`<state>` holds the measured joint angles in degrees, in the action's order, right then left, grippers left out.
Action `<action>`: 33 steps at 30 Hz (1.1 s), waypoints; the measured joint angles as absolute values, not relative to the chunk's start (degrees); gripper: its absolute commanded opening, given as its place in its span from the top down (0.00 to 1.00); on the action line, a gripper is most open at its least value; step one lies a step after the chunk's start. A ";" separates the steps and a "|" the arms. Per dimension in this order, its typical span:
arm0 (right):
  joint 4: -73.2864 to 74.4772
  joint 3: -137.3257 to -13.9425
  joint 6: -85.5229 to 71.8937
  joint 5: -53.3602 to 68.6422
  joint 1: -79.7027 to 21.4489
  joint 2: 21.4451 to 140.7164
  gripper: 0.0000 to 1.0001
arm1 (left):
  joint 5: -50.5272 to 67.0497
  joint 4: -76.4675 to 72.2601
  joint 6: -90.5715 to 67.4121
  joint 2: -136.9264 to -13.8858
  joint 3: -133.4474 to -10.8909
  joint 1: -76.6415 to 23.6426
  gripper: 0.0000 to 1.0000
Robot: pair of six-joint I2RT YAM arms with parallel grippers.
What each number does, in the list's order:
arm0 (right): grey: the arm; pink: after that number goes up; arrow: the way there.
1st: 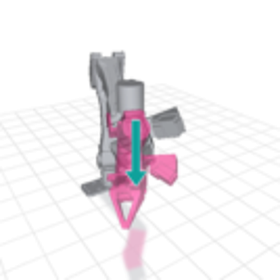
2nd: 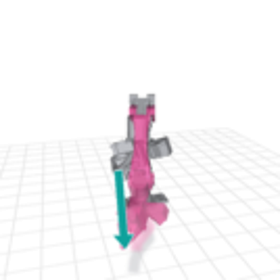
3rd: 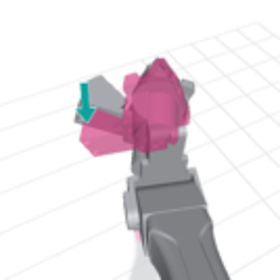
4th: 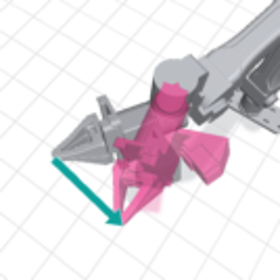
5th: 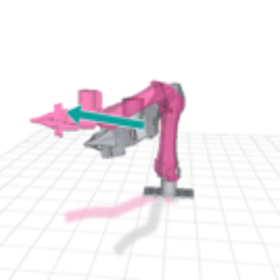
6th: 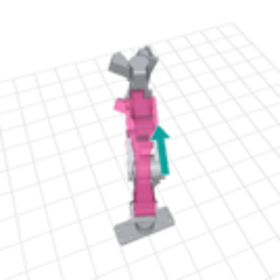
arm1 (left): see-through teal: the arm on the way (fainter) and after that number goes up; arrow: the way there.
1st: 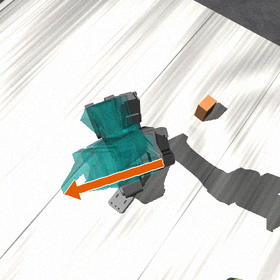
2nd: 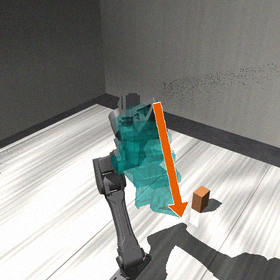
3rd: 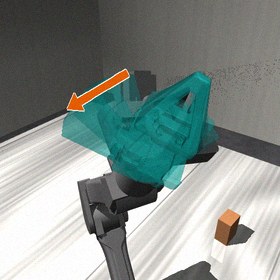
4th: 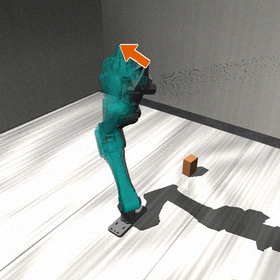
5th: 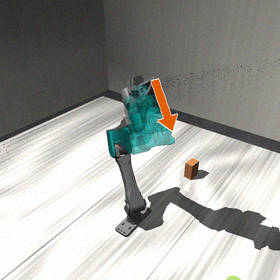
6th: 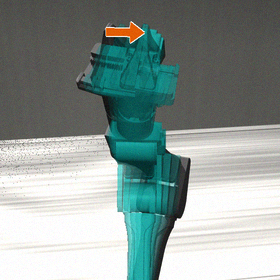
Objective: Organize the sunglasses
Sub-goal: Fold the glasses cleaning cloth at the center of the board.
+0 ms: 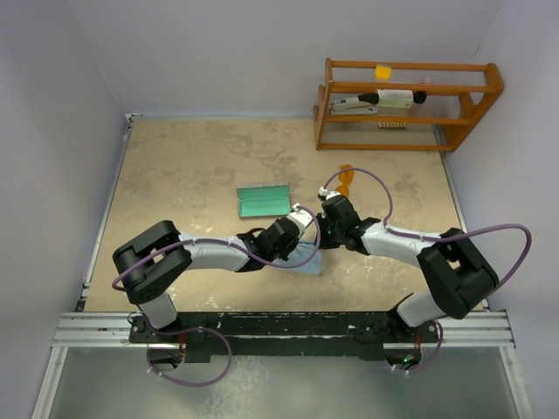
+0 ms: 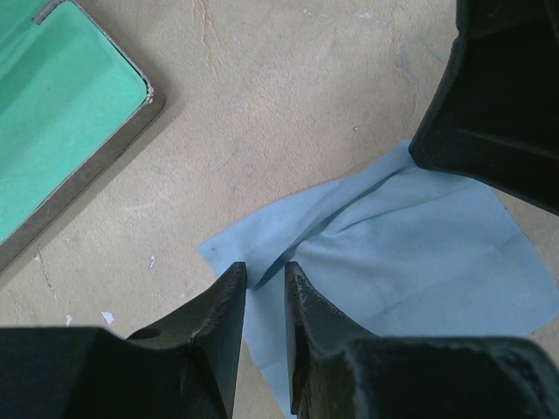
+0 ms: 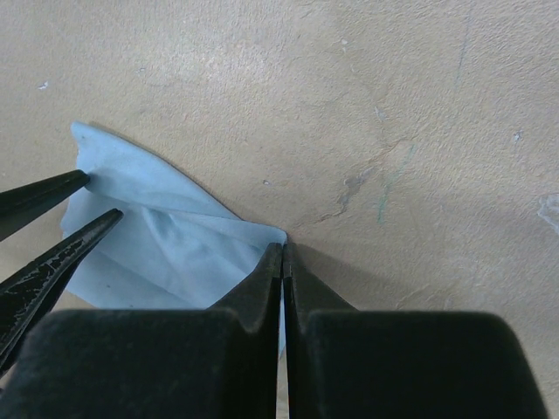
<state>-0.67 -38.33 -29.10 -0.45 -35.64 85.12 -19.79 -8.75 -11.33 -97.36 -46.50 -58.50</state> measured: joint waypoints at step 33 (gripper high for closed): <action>-0.69 -38.33 -29.23 -0.45 -35.62 85.12 1.00 | -24.58 -9.76 -10.66 -99.44 -46.94 -58.59 0.77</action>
